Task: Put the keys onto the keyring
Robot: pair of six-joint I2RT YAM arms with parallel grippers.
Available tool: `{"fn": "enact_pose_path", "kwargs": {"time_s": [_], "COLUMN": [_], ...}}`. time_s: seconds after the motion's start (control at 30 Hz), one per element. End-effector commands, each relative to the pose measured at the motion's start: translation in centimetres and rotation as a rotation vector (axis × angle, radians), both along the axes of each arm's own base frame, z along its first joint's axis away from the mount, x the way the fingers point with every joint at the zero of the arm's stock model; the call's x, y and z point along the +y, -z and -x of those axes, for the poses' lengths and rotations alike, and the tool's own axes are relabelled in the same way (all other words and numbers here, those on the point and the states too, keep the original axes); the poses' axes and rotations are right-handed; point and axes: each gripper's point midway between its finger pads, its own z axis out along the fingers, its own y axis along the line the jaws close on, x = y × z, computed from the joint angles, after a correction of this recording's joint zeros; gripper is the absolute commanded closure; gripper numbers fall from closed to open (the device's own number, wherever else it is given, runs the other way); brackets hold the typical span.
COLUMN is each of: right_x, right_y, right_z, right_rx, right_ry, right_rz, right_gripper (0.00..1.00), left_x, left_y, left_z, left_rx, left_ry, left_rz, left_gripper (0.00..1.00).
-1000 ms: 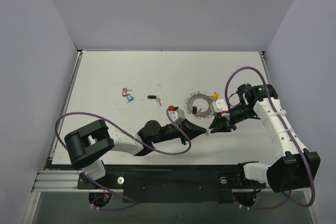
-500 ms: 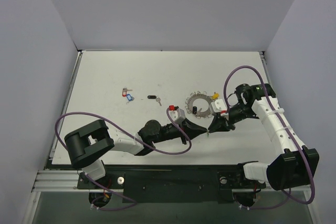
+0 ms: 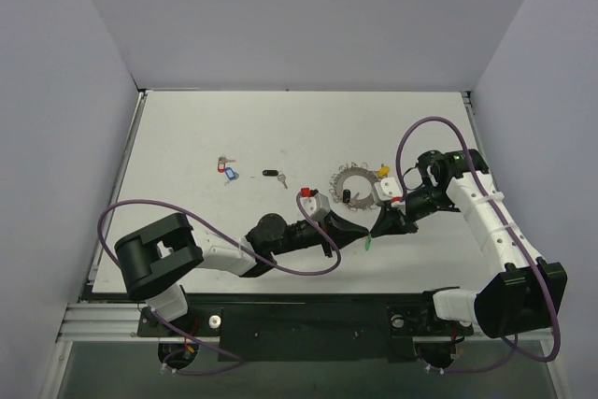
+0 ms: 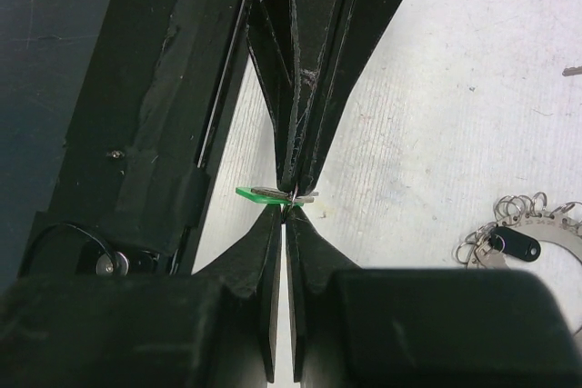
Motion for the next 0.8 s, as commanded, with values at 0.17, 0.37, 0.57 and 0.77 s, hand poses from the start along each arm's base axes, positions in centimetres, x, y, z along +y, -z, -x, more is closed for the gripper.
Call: {"fn": "enact_pose_path", "kwargs": {"time_s": [0.17, 0.37, 0.57, 0.77], "right_x": [-0.5, -1.1, -2.2, -3.8], "right_y": [-2.0, -1.6, -0.6, 1.7], "right_z": [4.7, 4.4, 3.9, 3.1], "right_rx": [0.31, 0.337, 0.332, 0.328], "right_ry": [0.038, 0.077, 0.123, 0.167], "right_rz": [0.049, 0.108, 0.2, 0.374], "right_gripper": [1.0, 1.0, 1.0, 1.0], "left_x": [1.7, 2.1, 3.1, 2.1], "left_y": [-9.4, -8.1, -6.3, -3.4], "left_z": [0.7, 0.4, 0.1, -0.1], "left_rx": [-0.166, -0.153, -0.169, -0.163], "left_ry": [-0.014, -0.041, -0.072, 0.003], "left_rz": [0.326, 0.265, 0.113, -0.259], "left_gripper": [1.0, 0.68, 0.42, 0.37]}}
